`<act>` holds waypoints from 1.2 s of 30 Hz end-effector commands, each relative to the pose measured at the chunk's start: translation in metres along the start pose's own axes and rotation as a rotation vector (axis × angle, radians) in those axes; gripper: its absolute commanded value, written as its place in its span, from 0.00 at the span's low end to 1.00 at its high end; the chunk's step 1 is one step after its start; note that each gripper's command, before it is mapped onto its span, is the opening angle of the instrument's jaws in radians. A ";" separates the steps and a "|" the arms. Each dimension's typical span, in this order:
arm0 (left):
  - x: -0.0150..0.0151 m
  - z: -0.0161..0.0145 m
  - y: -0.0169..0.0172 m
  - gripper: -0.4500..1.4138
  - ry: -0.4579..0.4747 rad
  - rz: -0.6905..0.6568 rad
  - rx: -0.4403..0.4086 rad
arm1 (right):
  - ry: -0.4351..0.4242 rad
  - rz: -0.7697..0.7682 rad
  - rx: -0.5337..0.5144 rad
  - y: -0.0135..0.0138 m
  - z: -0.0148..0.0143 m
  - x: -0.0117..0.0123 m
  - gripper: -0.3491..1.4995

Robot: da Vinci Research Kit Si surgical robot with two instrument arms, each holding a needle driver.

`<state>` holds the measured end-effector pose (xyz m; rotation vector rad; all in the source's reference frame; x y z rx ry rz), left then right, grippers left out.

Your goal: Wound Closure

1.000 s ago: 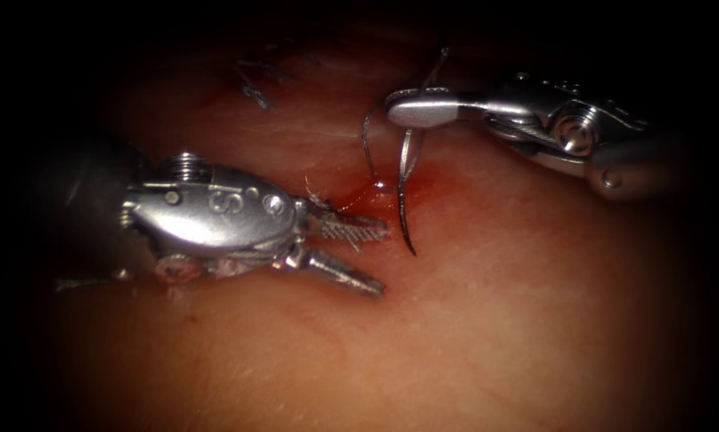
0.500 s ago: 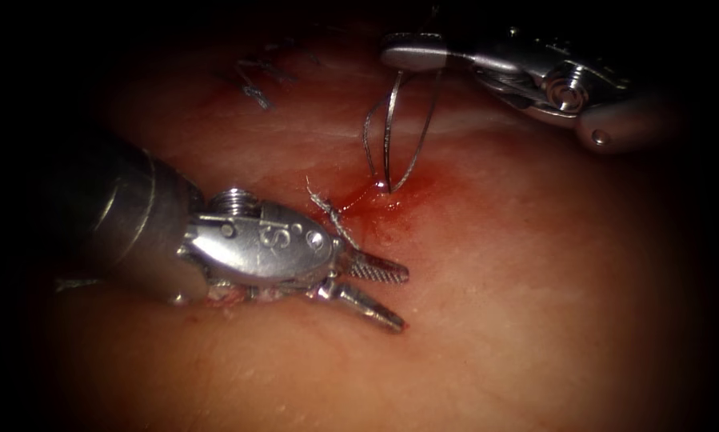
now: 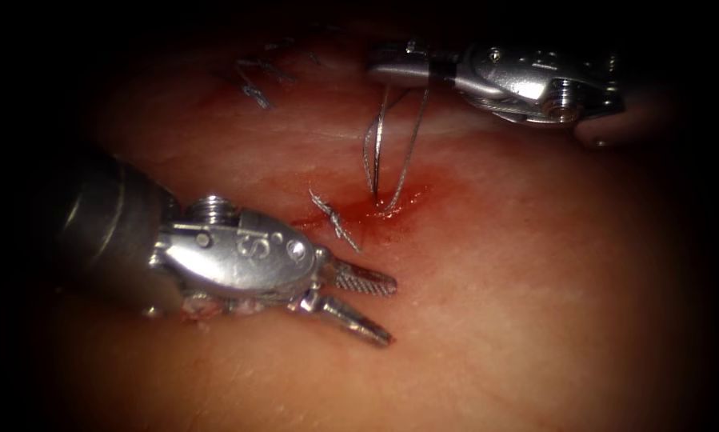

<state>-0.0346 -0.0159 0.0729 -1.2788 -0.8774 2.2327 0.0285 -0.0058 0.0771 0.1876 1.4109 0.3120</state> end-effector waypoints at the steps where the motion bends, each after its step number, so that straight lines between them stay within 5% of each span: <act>1: -0.0004 0.0007 -0.0001 0.31 0.002 -0.001 0.001 | -0.006 -0.017 -0.003 0.0000 0.0007 -0.0005 0.00; 9: 0.0004 -0.0005 -0.0045 0.31 -0.023 -0.083 0.128 | -0.025 -0.053 -0.005 -0.0006 0.0006 -0.0003 0.00; 16: -0.0010 -0.0009 -0.0083 0.09 -0.148 -0.224 0.267 | -0.019 -0.050 -0.006 -0.0009 0.0007 0.0002 0.00; 25: -0.0040 0.0013 -0.0085 0.07 -0.300 -0.264 0.252 | -0.017 -0.049 -0.011 -0.0010 0.0007 0.0004 0.00; 36: -0.0038 0.0023 -0.0099 0.09 -0.338 -0.277 0.220 | -0.013 -0.056 -0.005 -0.0015 0.0008 0.0004 0.00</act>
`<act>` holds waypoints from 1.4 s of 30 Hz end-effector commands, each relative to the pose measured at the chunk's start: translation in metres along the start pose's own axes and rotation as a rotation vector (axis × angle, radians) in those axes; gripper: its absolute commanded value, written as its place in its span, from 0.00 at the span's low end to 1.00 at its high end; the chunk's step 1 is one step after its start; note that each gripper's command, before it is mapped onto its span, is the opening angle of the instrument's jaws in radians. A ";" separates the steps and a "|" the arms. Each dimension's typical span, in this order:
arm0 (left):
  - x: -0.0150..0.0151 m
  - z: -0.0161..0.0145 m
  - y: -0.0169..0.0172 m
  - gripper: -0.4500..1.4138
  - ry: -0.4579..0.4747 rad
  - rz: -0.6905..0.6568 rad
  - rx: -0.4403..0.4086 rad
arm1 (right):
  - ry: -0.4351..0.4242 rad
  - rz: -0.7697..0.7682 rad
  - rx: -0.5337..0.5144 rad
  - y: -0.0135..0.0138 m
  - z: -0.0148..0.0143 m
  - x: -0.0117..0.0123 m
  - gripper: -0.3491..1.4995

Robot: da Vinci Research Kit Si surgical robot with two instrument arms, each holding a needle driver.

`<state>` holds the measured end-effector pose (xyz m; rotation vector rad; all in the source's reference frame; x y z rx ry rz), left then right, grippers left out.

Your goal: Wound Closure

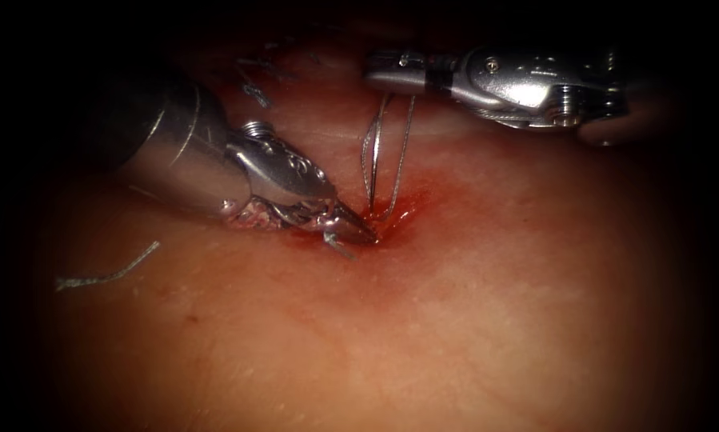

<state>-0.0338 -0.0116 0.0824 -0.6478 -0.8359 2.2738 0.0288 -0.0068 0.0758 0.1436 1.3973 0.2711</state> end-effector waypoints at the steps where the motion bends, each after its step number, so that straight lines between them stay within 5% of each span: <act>1: 0.0000 0.0009 -0.0001 0.10 -0.007 0.002 -0.007 | 0.003 -0.007 0.006 -0.0002 0.0008 -0.0004 0.00; 12: -0.0022 0.0018 -0.0016 0.09 -0.059 0.027 -0.035 | 0.007 -0.028 0.027 -0.0009 0.0001 -0.0004 0.00; 42: -0.0004 -0.0033 0.0009 0.04 -0.034 0.038 -0.021 | -0.033 -0.126 0.112 -0.0030 0.0013 -0.0009 0.00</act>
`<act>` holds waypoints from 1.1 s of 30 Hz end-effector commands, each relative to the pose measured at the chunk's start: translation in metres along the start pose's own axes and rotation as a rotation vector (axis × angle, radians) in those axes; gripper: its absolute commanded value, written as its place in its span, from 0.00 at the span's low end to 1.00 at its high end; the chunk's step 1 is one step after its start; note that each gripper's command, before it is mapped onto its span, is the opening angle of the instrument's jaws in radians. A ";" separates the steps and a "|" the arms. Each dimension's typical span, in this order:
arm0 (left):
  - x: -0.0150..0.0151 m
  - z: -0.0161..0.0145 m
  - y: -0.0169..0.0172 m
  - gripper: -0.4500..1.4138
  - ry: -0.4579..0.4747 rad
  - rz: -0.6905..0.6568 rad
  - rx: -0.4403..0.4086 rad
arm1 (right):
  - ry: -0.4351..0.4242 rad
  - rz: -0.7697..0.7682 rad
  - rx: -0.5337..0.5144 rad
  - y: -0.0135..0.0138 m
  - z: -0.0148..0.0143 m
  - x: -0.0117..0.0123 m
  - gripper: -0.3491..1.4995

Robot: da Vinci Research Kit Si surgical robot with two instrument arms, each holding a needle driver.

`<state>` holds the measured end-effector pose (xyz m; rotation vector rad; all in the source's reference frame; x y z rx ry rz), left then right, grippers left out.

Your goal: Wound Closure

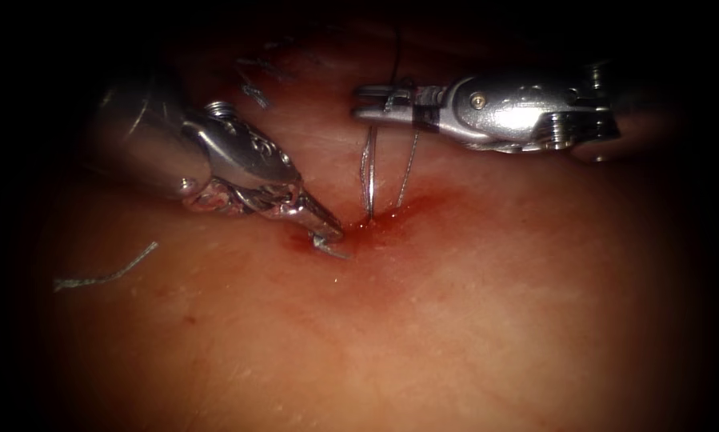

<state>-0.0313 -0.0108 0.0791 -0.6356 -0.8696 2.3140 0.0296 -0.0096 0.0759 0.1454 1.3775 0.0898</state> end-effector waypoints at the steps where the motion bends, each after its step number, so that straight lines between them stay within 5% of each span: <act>1: 0.0002 0.0005 0.0004 0.03 0.004 0.015 0.001 | 0.007 0.000 0.019 -0.0002 0.0007 0.0000 0.00; 17: 0.0032 0.0010 0.0083 0.02 0.010 0.074 -0.001 | 0.021 -0.010 0.117 0.0006 0.0017 0.0005 0.00; 33: -0.0003 0.0034 0.0041 0.00 -0.004 0.090 -0.003 | 0.014 -0.016 0.150 0.0013 0.0015 0.0000 0.00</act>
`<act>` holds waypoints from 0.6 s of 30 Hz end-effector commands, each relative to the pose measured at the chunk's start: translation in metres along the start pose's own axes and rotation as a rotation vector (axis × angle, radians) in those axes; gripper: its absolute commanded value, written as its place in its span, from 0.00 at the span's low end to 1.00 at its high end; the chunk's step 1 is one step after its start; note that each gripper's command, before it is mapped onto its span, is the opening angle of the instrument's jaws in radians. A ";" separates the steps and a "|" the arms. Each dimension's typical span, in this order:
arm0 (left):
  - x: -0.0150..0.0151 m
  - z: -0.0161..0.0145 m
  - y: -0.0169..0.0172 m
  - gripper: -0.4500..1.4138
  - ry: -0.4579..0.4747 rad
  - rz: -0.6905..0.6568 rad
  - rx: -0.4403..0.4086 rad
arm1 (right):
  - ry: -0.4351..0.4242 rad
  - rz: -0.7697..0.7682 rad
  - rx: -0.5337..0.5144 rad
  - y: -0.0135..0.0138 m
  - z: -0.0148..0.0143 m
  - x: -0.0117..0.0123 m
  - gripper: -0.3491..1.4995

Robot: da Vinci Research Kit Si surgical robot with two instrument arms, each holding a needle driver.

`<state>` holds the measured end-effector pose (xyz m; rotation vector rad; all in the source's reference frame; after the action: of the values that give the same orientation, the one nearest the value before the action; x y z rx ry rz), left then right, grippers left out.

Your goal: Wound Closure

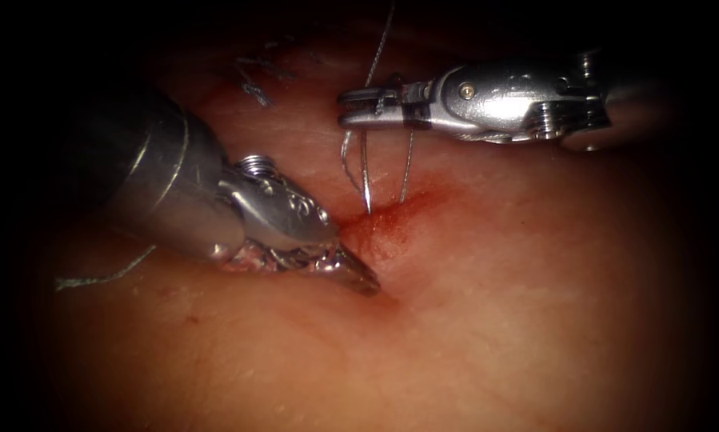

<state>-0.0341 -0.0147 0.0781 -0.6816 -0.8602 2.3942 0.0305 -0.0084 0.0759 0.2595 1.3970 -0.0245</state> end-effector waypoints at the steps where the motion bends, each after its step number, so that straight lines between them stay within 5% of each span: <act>1: 0.0000 0.0007 0.0000 0.00 0.000 0.003 -0.004 | 0.002 -0.002 0.003 0.0001 0.0007 -0.0004 0.00; 18: -0.0005 0.0013 0.0003 0.00 0.000 0.006 0.002 | 0.012 -0.013 0.052 0.0011 0.0009 -0.0009 0.00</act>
<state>-0.0341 -0.0153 0.0784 -0.6840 -0.8552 2.4003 0.0307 -0.0075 0.0765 0.2992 1.4094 -0.0680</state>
